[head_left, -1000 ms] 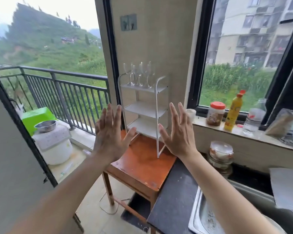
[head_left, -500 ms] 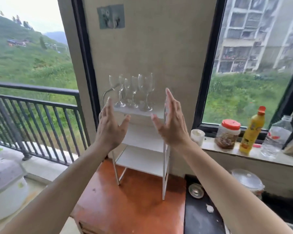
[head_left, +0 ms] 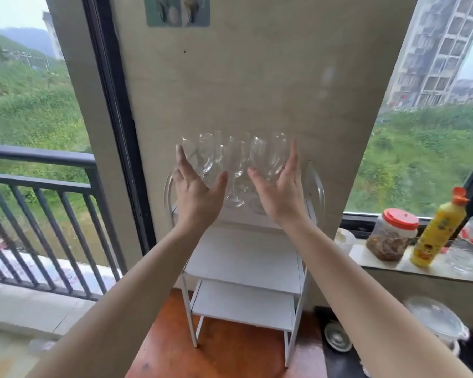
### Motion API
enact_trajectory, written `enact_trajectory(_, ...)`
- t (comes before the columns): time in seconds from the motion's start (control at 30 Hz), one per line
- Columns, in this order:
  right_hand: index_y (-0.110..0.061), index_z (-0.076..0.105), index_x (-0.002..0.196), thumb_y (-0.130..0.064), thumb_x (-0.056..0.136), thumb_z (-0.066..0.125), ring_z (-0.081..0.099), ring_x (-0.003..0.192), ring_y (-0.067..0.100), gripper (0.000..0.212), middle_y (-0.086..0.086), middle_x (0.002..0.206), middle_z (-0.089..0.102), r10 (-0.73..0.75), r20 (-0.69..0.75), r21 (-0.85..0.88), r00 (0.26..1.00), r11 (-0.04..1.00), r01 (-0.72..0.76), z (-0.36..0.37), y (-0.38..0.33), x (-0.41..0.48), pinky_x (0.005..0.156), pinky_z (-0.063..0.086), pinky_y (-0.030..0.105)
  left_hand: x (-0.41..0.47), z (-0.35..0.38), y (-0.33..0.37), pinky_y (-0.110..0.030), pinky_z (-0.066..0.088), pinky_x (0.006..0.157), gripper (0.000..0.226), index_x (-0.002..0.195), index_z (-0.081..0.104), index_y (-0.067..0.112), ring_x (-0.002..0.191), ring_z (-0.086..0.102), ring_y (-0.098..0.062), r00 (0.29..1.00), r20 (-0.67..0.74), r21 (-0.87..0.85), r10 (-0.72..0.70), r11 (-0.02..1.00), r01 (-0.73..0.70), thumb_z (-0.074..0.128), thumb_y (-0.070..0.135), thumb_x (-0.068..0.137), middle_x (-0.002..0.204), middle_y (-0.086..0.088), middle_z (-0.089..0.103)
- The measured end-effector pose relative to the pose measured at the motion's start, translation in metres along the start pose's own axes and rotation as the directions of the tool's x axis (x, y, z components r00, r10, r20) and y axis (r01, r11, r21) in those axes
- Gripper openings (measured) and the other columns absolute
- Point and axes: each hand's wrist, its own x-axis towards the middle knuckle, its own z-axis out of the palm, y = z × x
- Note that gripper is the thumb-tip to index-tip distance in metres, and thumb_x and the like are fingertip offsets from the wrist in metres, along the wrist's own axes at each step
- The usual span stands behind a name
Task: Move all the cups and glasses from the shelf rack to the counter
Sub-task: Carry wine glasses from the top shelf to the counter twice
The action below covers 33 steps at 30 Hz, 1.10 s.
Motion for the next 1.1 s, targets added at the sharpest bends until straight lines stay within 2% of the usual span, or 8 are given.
enact_trajectory(0.07, -0.028, -0.003, 0.162, -0.044, 0.092, 0.07, 0.01, 0.139, -0.018, 0.102, -0.004, 0.171, 0.006, 0.006, -0.011, 0.002, 1.0, 1.0, -0.006, 0.005, 0.002, 0.006, 0.093, 0.006, -0.011, 0.006, 0.002, -0.003, -0.032, 0.027, 0.109, 0.1, 0.156, -0.009, 0.033, 0.148, 0.026, -0.019, 1.0, 0.019, -0.059, -0.01, 0.998, 0.011, 0.065, 0.044, 0.091, 0.163, -0.009, 0.02)
enact_trajectory(0.17, -0.028, -0.002, 0.162, -0.045, 0.093, 0.069, 0.008, 0.152, 0.002, 0.101, -0.006, 0.171, 0.008, -0.004, -0.036, -0.011, 0.999, 1.0, 0.003, 0.009, 0.003, 0.01, 0.108, 0.009, 0.005, 0.014, 0.004, -0.004, -0.028, 0.032, 0.1, 0.092, 0.157, -0.005, 0.031, 0.141, 0.039, -0.019, 1.0, -0.004, -0.112, -0.016, 0.994, 0.015, 0.062, 0.044, 0.094, 0.156, -0.009, 0.035)
enact_trajectory(0.3, -0.024, 0.003, 0.162, -0.039, 0.094, 0.07, 0.016, 0.125, -0.025, 0.097, 0.0, 0.17, 0.015, -0.023, -0.066, 0.019, 0.998, 1.0, 0.025, 0.014, 0.001, 0.012, 0.09, 0.01, -0.014, 0.017, 0.002, -0.003, -0.036, 0.045, 0.096, 0.079, 0.158, 0.004, 0.027, 0.124, 0.055, -0.025, 0.998, -0.068, -0.084, 0.007, 0.996, -0.013, 0.055, 0.04, 0.099, 0.144, -0.005, 0.049)
enact_trajectory(0.4, -0.024, 0.008, 0.162, -0.038, 0.093, 0.071, 0.023, 0.14, -0.007, 0.094, 0.001, 0.168, 0.02, -0.036, -0.1, 0.027, 0.994, 0.999, 0.039, 0.016, -0.002, 0.009, 0.095, 0.012, -0.012, 0.01, 0.0, 0.001, -0.045, 0.047, 0.099, 0.077, 0.158, 0.006, 0.026, 0.118, 0.058, -0.029, 0.995, -0.096, -0.115, 0.036, 0.992, -0.047, 0.054, 0.04, 0.099, 0.139, -0.005, 0.049)
enact_trajectory(0.63, -0.025, 0.01, 0.162, -0.04, 0.093, 0.07, 0.025, 0.151, 0.006, 0.093, -0.005, 0.168, 0.022, -0.106, -0.14, 0.029, 0.984, 0.993, 0.111, 0.001, -0.025, -0.013, 0.121, 0.025, 0.027, -0.008, -0.015, 0.012, -0.064, 0.049, 0.091, 0.077, 0.157, 0.009, 0.027, 0.109, 0.057, -0.045, 0.979, -0.12, -0.258, 0.163, 0.947, -0.19, 0.058, 0.037, 0.098, 0.135, -0.012, 0.047)
enact_trajectory(0.87, -0.022, 0.019, 0.16, -0.037, 0.089, 0.073, 0.055, 0.128, 0.013, 0.091, 0.011, 0.154, 0.044, -0.155, -0.237, 0.042, 0.959, 0.985, 0.17, -0.03, -0.035, -0.059, 0.106, 0.048, 0.05, -0.044, -0.005, 0.012, -0.02, 0.048, 0.068, 0.071, 0.154, 0.018, 0.019, 0.088, 0.054, -0.019, 0.951, -0.139, -0.399, 0.278, 0.863, -0.31, 0.058, 0.029, 0.097, 0.12, -0.022, 0.05)
enact_trajectory(0.97, -0.02, 0.021, 0.16, -0.042, 0.086, 0.071, 0.058, 0.12, 0.019, 0.092, 0.013, 0.151, 0.044, -0.167, -0.269, 0.063, 0.948, 0.98, 0.19, -0.048, -0.03, -0.082, 0.093, 0.054, 0.054, -0.065, 0.006, 0.015, -0.019, 0.048, 0.073, 0.069, 0.153, 0.016, 0.023, 0.102, 0.056, -0.03, 0.957, -0.117, -0.465, 0.267, 0.836, -0.29, 0.056, 0.033, 0.097, 0.136, -0.028, 0.044)
enact_trajectory(1.1, -0.023, 0.023, 0.158, -0.043, 0.085, 0.071, 0.063, 0.106, 0.032, 0.09, 0.01, 0.133, 0.055, -0.169, -0.314, 0.021, 0.934, 0.983, 0.185, -0.087, -0.027, -0.12, 0.084, 0.056, 0.055, -0.107, 0.021, 0.03, -0.021, 0.047, 0.072, 0.069, 0.153, 0.016, 0.016, 0.089, 0.055, -0.025, 0.963, -0.046, -0.526, 0.267, 0.813, -0.25, 0.055, 0.029, 0.097, 0.119, -0.028, 0.049)
